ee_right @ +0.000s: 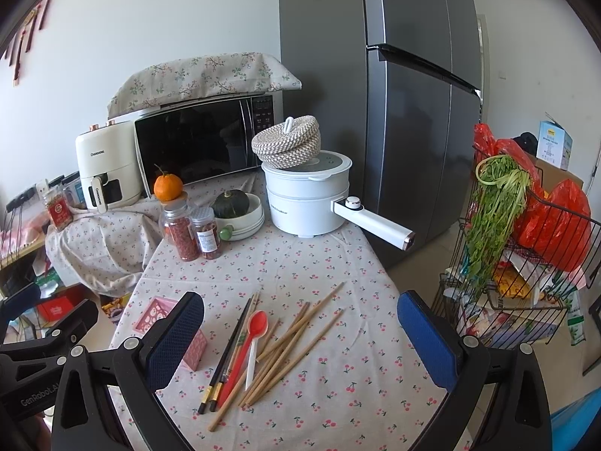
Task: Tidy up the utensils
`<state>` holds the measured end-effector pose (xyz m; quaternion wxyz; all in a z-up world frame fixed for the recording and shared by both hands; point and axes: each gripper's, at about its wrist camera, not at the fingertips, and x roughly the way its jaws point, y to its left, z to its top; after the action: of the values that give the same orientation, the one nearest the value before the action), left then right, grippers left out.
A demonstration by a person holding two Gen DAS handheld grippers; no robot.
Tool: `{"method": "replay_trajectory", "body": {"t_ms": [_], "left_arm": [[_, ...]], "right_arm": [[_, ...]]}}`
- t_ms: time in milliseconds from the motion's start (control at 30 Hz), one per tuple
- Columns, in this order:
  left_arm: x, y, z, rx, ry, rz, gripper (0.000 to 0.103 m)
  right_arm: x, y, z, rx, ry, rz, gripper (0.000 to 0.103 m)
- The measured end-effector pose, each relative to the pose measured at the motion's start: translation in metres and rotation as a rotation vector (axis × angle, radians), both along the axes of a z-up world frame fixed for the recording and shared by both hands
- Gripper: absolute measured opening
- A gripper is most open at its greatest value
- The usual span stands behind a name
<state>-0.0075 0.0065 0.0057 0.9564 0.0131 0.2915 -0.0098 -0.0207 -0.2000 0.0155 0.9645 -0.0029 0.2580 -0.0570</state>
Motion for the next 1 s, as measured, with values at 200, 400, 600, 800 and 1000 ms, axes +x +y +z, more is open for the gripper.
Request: {"method": "replay_trajectory", "body": {"t_ms": [200, 400, 600, 800, 1000], "left_arm": [[0.001, 0.004, 0.000, -0.001, 0.000, 0.000, 0.103], [0.001, 0.001, 0.000, 0.001, 0.002, 0.001, 0.103], [0.003, 0.001, 0.000, 0.016, 0.003, 0.019, 0.103], [0.008, 0.008, 0.000, 0.015, 0.018, 0.042, 0.103], [0.019, 0.005, 0.004, 0.030, 0.003, 0.005, 0.103]], "right_arm": [[0.000, 0.000, 0.000, 0.000, 0.000, 0.001, 0.103], [0.000, 0.000, -0.001, 0.001, 0.003, 0.001, 0.103], [0.003, -0.002, -0.004, 0.005, 0.017, 0.002, 0.103], [0.010, -0.007, -0.001, -0.027, 0.054, -0.015, 0.103], [0.023, -0.018, -0.007, -0.035, 0.102, -0.043, 0.103]]}}
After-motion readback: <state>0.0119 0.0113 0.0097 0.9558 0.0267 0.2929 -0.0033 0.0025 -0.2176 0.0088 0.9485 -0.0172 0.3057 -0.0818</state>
